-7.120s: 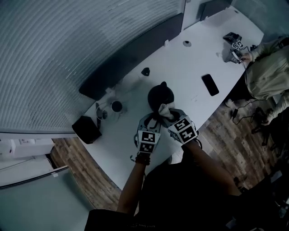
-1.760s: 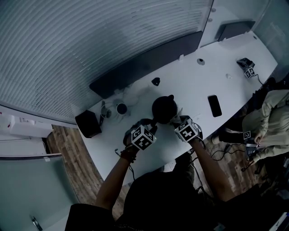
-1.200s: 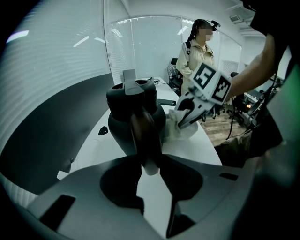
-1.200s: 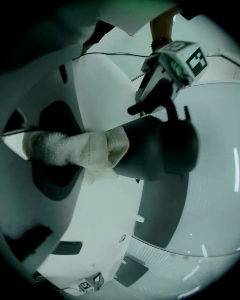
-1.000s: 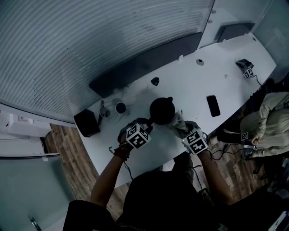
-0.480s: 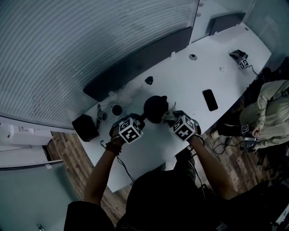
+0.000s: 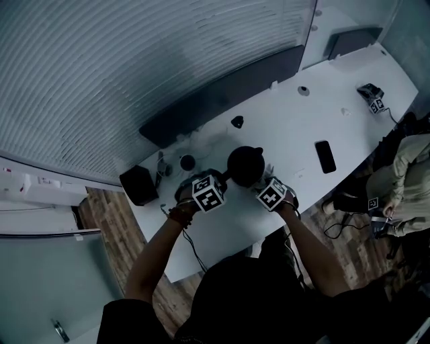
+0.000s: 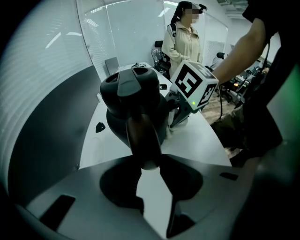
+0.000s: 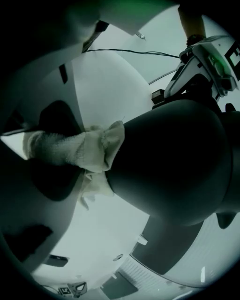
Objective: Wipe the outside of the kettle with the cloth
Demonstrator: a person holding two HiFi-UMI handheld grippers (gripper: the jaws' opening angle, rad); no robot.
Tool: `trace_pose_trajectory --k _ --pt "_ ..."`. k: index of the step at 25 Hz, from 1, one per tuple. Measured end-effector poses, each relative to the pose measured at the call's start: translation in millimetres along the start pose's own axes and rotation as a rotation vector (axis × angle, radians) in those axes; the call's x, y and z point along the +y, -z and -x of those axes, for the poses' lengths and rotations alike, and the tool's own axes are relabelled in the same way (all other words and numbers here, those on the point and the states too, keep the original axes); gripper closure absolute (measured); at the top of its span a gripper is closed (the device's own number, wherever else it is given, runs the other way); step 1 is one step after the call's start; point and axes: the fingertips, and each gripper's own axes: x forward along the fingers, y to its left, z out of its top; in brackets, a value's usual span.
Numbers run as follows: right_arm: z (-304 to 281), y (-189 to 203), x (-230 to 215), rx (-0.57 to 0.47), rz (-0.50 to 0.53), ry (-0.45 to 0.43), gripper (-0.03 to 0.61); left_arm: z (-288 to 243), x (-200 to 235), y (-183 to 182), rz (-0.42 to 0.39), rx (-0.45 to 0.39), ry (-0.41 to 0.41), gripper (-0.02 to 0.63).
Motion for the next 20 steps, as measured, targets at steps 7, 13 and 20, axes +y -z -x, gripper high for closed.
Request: trace_pose_trajectory --k 7,13,20 --pt "40.3 0.6 -10.5 -0.178 -0.043 -0.036 0.471 0.3 -0.4 0.5 0.004 0.056 0.015 0.488" --pt "135.1 -38.5 -35.5 -0.337 0.093 0.008 0.471 -0.2 -0.7 1.2 -0.006 0.102 0.026 0.488" --pt "109.4 -65.5 -32.0 -0.26 0.343 0.003 0.471 -4.0 -1.1 -0.5 -0.035 0.195 0.019 0.488"
